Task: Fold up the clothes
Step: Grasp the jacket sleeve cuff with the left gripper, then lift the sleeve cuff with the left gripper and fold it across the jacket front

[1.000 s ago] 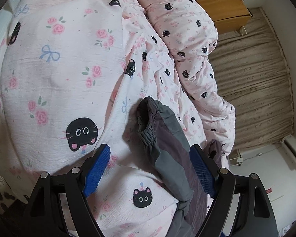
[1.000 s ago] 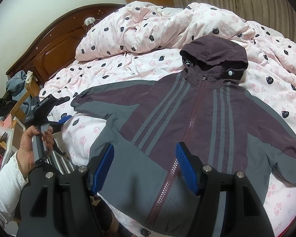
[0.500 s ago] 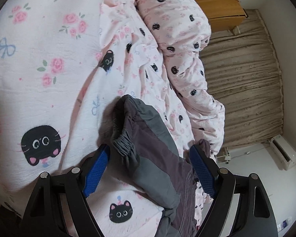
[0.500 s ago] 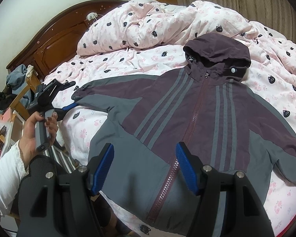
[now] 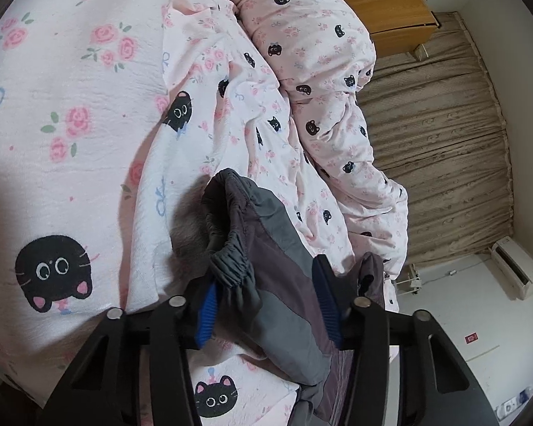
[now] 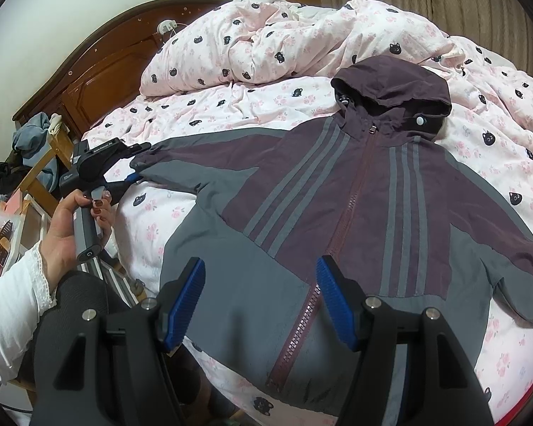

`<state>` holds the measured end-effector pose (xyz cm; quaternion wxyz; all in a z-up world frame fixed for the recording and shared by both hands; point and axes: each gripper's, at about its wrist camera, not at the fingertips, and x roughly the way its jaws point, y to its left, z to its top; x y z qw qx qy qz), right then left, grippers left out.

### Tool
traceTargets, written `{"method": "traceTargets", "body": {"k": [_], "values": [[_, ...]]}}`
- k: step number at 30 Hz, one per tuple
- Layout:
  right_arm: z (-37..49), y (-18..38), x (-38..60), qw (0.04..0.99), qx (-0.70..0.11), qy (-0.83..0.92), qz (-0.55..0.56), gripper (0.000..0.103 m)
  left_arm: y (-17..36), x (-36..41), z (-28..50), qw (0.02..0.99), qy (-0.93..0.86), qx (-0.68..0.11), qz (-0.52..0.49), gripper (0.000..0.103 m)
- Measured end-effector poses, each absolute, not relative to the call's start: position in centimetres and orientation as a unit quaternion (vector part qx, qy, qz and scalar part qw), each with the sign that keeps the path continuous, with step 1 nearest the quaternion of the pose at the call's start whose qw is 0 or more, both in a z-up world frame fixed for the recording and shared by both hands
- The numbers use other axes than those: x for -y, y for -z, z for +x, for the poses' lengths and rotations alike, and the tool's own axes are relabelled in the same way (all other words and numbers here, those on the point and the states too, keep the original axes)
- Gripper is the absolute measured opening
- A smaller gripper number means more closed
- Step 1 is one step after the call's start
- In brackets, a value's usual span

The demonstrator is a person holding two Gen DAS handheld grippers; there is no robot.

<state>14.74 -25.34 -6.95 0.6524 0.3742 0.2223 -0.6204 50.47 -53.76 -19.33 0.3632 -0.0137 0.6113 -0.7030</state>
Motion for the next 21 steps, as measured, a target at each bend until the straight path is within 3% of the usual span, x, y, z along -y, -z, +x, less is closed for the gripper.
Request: {"method": "traceTargets", "body": {"k": [1, 2, 3, 21], "values": [[14.7, 6.9, 25.2, 0.652, -0.221, 0.621, 0.375, 0.067, 19.4, 53.9, 50.4, 0.361, 0.705, -0.61, -0.008, 0.027], [14.7, 6.9, 25.1, 0.652, -0.22, 0.621, 0.375, 0.067, 19.4, 54.0, 50.4, 0.36, 0.707, -0.609, -0.002, 0.014], [14.6, 6.9, 25.0, 0.652, -0.22, 0.621, 0.376, 0.067, 19.3, 54.0, 50.4, 0.362, 0.708, -0.606, 0.003, 0.011], [13.0, 7.0, 23.6, 0.651, -0.205, 0.622, 0.385, 0.067, 12.2, 50.6, 48.5, 0.371, 0.802, -0.468, -0.022, 0.009]]}}
